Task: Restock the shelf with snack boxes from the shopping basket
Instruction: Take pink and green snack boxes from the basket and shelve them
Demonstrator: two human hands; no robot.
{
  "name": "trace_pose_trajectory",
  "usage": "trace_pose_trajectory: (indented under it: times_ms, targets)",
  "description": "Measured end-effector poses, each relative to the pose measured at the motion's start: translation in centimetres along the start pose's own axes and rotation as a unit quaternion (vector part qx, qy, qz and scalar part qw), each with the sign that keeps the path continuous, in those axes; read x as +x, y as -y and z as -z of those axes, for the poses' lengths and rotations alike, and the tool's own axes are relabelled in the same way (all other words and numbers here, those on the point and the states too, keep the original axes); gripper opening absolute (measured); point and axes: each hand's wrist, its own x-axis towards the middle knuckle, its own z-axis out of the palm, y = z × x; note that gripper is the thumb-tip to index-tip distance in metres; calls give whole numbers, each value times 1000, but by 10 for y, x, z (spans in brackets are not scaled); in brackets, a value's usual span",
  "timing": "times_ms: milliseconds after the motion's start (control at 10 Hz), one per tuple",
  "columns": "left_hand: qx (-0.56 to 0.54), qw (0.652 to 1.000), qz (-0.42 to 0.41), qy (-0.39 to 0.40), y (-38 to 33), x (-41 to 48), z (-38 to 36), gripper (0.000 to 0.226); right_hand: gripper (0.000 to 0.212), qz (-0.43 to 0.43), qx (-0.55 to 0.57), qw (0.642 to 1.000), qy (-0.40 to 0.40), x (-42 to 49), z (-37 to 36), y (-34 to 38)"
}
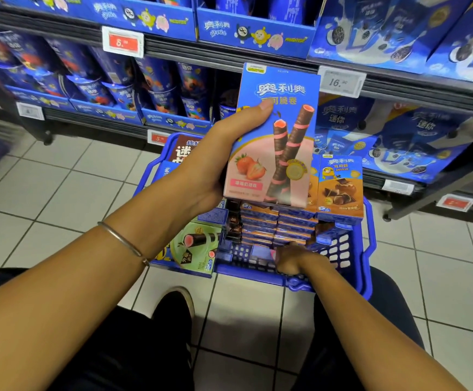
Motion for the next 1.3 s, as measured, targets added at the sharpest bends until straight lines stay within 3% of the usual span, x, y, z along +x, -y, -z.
trace_pose_trajectory:
  times_ms: [100,200,300,400,600,800,900,1000,1200,1300]
  targets:
    - [50,996,74,-5,-2,0,-13,39,51,-29,30,999,32,-2,-4,1]
    - [63,992,105,43,-4,20,-25,21,52,-36,34,998,37,-5,-3,1]
    - [70,991,106,43,2,25,-20,21,40,15,27,999,14,-7,-1,1]
    - [-9,995,92,49,9,30,-10,23,33,91,50,994,-38,-13,2,1]
    - [-28,995,69,67,11,32,-11,29,39,211,215,932,-203,-58,11,-6]
    - [-35,993,81,81,13,35,-11,31,64,309,445,805,-241,-130,47,-13]
    - [-37,992,80,87,14,34,-11,33,59,277,570,709,-308,-155,68,-11]
    - [-42,992,76,88,12,34,-11,34,41,257,707,571,-329,-173,88,-8]
    - [-33,996,67,55,8,34,-8,27,44,312,811,410,-278,-216,115,2]
    - [-27,997,62,39,8,34,-7,26,40,366,805,390,-257,-227,119,20]
